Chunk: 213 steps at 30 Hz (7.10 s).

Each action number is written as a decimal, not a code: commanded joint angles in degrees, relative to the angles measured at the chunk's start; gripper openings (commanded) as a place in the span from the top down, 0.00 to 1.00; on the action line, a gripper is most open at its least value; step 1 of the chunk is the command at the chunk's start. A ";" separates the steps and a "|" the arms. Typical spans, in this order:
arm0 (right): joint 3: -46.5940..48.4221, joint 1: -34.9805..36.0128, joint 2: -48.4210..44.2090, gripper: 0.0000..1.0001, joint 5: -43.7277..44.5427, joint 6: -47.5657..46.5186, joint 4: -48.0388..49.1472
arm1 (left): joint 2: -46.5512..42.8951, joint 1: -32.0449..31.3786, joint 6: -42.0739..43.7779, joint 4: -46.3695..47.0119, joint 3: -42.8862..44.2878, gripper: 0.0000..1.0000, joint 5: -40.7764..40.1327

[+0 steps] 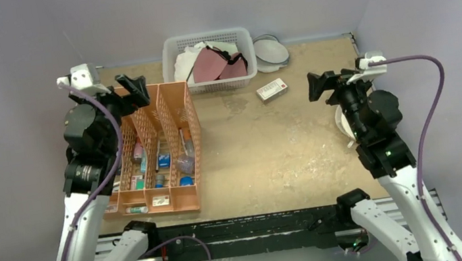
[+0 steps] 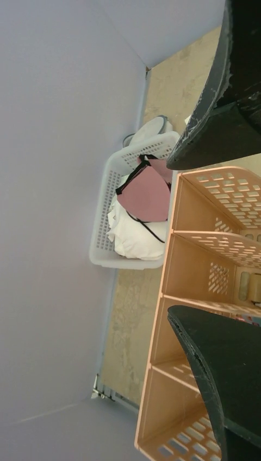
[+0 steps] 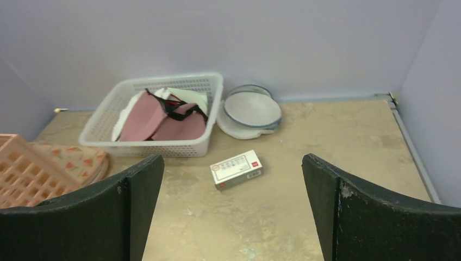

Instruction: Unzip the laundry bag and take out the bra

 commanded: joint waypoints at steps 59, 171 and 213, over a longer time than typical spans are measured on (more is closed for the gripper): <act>-4.36 -20.16 54.21 0.00 -22.84 13.68 0.15 | 19.70 -34.31 6.31 16.98 4.97 0.03 9.48; -17.90 4.22 15.86 0.57 -52.46 13.49 27.78 | 39.17 -47.87 8.41 11.30 6.00 1.00 -15.19; -15.86 4.22 25.10 0.77 -38.84 12.68 29.10 | 38.90 -48.04 9.14 10.50 6.60 1.00 -10.17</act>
